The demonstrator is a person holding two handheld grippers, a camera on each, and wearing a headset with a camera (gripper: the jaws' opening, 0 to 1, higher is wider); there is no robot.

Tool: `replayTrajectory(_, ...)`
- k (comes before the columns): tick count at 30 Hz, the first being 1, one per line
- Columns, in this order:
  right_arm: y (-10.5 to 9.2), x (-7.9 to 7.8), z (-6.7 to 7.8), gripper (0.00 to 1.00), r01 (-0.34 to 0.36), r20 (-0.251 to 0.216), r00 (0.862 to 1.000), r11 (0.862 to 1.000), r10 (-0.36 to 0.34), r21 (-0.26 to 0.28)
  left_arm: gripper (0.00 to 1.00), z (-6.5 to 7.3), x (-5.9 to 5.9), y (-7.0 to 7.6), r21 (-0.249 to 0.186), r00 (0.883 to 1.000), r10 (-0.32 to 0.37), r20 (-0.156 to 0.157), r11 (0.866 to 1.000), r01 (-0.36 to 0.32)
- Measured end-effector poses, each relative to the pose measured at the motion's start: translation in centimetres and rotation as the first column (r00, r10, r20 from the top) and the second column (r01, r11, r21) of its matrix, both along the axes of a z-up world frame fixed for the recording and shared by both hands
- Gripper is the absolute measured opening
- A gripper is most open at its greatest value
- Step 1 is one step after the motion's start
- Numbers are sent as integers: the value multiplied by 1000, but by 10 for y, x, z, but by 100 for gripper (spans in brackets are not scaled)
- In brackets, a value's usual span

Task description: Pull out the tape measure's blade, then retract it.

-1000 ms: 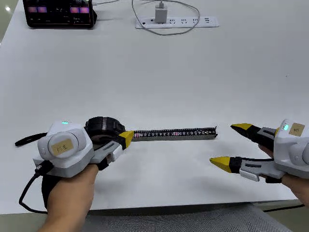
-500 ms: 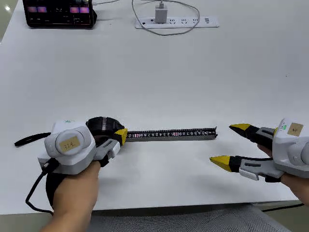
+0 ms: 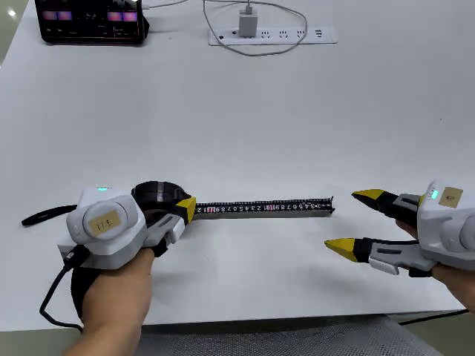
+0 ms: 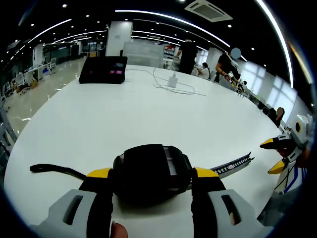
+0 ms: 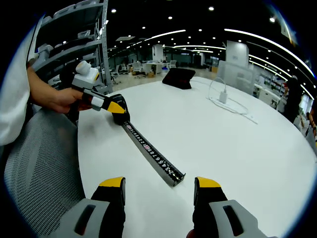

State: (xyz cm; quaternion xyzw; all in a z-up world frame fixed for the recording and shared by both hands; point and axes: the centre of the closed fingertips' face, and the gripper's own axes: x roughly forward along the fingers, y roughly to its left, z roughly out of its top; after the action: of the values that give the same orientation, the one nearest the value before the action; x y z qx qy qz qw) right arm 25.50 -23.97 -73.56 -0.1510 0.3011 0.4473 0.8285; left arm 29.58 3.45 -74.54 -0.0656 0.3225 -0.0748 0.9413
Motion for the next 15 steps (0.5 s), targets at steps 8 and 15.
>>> replayTrajectory(8,-4,10,-11,49,-80,-1,997,992,81,-97,59,0,0,0,-3,1000,-2,-2,1000,2)
replayTrajectory(15,1,11,-14,46,-160,-35,987,975,157,-157,60,-1,0,0,-5,1000,-2,-3,1000,2)
